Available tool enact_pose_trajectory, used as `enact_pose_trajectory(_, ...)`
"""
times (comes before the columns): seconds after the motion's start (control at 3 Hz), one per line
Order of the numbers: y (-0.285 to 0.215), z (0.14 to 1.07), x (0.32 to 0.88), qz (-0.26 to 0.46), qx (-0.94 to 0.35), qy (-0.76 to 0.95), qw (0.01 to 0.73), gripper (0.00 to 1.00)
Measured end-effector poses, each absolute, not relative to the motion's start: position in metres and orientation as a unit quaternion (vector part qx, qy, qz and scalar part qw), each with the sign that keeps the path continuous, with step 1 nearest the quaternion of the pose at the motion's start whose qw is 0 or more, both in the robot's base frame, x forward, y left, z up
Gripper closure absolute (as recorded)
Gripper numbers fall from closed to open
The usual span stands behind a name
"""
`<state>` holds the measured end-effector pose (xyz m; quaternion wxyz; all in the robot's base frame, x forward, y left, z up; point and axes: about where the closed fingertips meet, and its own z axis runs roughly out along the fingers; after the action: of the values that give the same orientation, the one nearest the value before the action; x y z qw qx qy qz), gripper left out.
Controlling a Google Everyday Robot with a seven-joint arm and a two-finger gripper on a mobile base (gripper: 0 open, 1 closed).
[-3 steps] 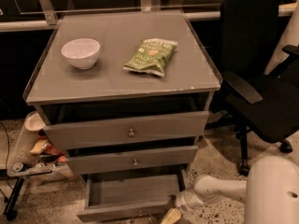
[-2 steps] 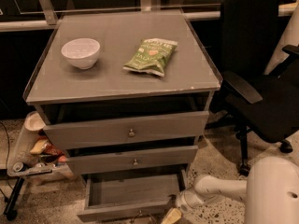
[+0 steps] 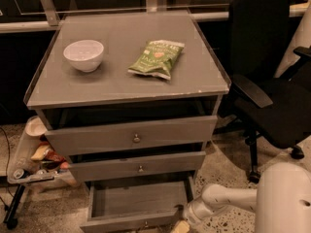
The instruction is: Open bottom drawer
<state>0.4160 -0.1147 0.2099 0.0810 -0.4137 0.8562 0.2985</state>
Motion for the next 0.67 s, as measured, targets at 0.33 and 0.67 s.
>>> enact_pose_trajectory(0.33,-0.126,0.214,0.405,0.293,-0.412,0.86,0.075,0.0)
enact_pose_trajectory(0.67,-0.144,0.221,0.367,0.291,-0.408,0.863,0.055,0.0)
